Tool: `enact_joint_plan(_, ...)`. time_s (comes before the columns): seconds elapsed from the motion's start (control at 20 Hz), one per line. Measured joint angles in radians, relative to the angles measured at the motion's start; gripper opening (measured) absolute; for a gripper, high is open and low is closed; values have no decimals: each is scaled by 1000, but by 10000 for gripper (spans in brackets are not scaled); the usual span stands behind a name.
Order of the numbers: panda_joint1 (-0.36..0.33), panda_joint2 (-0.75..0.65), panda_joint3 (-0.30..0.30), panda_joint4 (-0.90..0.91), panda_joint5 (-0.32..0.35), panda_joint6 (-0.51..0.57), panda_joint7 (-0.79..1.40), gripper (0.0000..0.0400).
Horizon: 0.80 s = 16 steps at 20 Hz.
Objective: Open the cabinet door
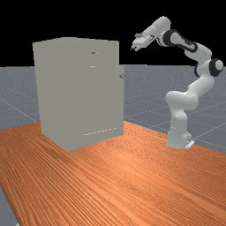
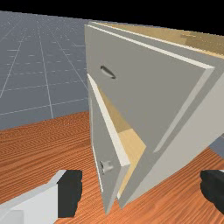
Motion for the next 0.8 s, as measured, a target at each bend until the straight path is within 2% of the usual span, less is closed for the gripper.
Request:
enact_joint_plan(0.55, 12, 84, -16, -185, -34, 238, 53, 400)
enact_joint_plan(0.8, 13, 95, -21, -233, -48, 296, 58, 400)
